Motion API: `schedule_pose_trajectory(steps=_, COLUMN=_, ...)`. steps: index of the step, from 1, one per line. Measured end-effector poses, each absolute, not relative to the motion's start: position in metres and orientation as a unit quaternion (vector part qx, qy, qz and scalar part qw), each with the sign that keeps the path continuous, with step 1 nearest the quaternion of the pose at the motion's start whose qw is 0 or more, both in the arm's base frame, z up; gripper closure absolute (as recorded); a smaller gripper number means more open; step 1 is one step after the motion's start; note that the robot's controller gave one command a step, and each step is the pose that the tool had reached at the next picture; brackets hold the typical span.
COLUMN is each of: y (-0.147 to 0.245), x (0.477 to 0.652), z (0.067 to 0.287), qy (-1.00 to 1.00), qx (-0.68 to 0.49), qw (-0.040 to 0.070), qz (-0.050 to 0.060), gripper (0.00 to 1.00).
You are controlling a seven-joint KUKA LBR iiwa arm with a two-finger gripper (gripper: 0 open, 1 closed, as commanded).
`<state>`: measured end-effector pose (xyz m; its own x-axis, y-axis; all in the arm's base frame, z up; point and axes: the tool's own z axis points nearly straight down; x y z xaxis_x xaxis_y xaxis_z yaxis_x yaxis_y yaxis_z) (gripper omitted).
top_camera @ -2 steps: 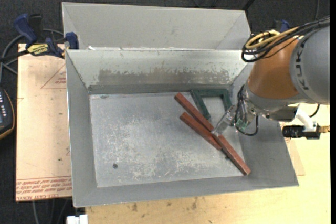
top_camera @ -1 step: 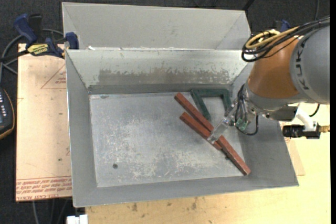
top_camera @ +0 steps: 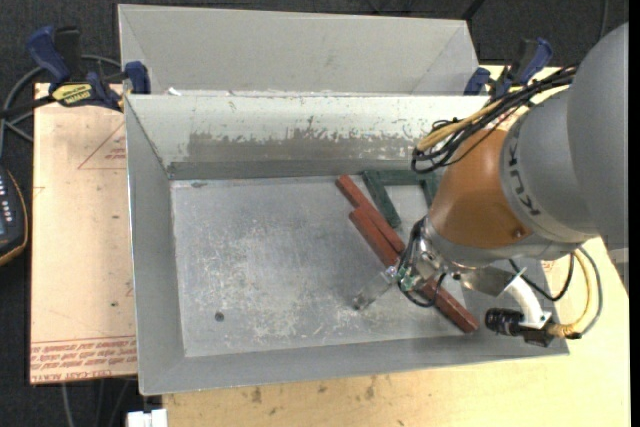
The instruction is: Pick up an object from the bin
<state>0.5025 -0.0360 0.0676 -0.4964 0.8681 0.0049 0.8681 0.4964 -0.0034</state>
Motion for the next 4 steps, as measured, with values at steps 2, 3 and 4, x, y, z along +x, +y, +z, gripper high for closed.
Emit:
schedule_pose_trajectory(steps=2, y=-0.073, x=0.542, z=0.07, qy=-0.824, qx=-0.566, qw=0.0, qz=0.0, gripper=1.0)
schedule_pose_trajectory(steps=3, y=-0.069, x=0.525, z=0.257, qy=-0.824, qx=-0.566, qw=-0.004, qz=-0.002, gripper=1.0)
schedule_pose_trajectory(steps=4, y=-0.069, x=0.524, z=0.253, qy=-0.824, qx=-0.566, qw=0.0, qz=0.0, gripper=0.0)
